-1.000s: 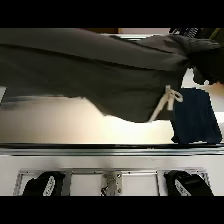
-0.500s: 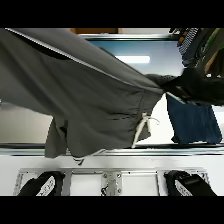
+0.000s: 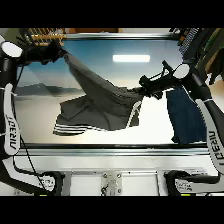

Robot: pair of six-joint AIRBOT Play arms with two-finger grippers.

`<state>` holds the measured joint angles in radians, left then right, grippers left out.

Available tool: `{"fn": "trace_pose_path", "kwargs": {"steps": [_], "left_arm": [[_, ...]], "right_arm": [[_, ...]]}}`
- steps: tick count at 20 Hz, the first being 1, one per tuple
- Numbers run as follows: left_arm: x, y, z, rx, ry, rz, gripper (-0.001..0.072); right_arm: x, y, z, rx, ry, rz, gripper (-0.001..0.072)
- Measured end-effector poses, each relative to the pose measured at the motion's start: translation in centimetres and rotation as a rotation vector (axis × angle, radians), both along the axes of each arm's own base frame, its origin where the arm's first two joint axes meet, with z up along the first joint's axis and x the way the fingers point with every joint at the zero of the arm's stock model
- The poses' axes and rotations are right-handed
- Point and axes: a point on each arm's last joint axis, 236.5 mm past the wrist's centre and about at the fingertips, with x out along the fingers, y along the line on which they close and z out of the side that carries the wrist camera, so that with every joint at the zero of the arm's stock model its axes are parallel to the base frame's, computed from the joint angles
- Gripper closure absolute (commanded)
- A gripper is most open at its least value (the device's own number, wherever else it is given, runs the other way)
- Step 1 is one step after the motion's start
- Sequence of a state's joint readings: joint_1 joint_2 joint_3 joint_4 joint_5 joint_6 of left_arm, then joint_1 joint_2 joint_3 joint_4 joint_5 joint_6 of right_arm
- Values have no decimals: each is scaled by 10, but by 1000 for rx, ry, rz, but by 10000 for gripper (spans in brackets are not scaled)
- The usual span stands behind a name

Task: Fold the clothes and pants, and hang the long-sleeved shirts on hangers.

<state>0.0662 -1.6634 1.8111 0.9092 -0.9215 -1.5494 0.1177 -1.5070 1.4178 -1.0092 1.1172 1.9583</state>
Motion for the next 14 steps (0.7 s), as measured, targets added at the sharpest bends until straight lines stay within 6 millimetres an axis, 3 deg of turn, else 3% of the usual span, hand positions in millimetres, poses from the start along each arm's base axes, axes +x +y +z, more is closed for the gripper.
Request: {"fn": "trace_pose_path", "kwargs": {"steps": [3,7,11,14], "left_arm": [[18,3,-7,-20,-30,27,701],[17,9,17,-14,-53,-6,702],[-19,23,28,50,8,-55,701],[-59,36,5,119,104,-48,701]], "right_arm": [[30,-7,-8,-7,-77,-27,687],[40,-21,0,-87,-158,5,687],[15,-29,12,-247,-182,119,687],[-11,-29,6,-361,-159,218,687]]}}
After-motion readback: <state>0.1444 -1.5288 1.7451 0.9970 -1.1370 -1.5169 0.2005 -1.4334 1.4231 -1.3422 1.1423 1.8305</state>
